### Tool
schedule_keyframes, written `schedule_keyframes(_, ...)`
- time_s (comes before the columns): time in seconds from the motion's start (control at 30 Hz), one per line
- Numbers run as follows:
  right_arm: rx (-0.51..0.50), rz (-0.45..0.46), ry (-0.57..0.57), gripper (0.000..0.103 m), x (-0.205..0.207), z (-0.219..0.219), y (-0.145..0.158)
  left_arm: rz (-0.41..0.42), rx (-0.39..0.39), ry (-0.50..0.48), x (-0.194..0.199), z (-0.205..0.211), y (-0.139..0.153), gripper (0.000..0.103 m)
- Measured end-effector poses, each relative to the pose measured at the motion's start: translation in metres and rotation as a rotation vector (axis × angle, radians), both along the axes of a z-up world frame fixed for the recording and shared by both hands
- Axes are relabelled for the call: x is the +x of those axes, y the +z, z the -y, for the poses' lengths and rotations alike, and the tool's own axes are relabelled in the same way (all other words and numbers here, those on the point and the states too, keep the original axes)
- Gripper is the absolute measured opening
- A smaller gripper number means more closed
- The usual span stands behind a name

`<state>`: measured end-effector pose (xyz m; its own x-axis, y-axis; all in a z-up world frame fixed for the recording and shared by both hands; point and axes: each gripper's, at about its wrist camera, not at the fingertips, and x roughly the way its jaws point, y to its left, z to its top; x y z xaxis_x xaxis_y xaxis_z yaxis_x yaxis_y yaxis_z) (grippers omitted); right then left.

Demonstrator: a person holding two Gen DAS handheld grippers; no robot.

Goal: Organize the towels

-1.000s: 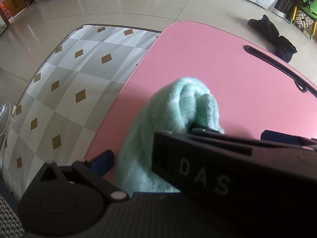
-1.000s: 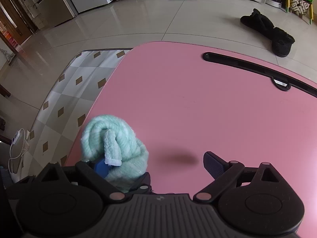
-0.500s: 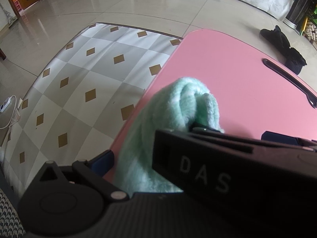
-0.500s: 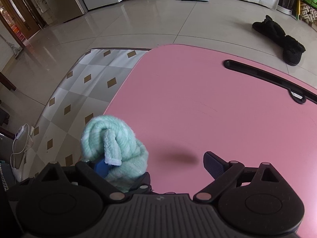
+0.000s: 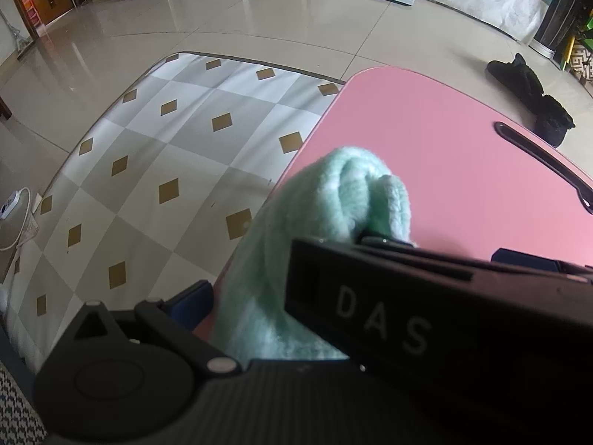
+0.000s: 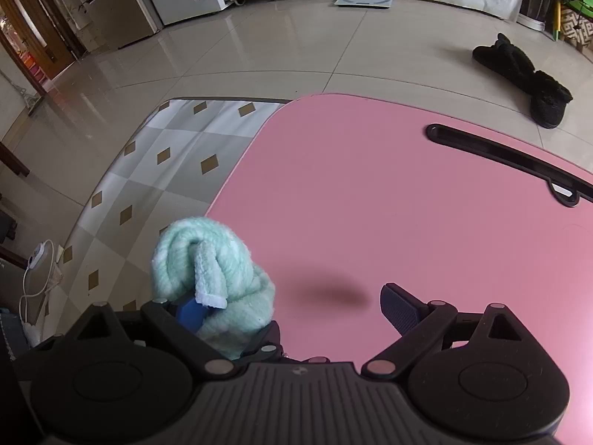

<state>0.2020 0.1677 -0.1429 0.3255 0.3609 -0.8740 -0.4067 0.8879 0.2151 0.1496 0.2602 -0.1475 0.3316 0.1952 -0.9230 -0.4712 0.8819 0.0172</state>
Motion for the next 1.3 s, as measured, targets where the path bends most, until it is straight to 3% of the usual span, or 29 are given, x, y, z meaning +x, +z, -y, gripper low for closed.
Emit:
schedule_keyframes(0.6, 0.007, 0.016, -0.037, 0.095, 0.011, 0.003, 0.0, 0.023, 0.014, -0.004, 0.014, 0.001, -0.001, 0.103)
schedule_keyframes(1.3, -0.02, 0.018, -0.076, 0.095, 0.014, 0.025, 0.001, 0.022, 0.005, -0.091, 0.02, 0.029, -0.002, 0.103)
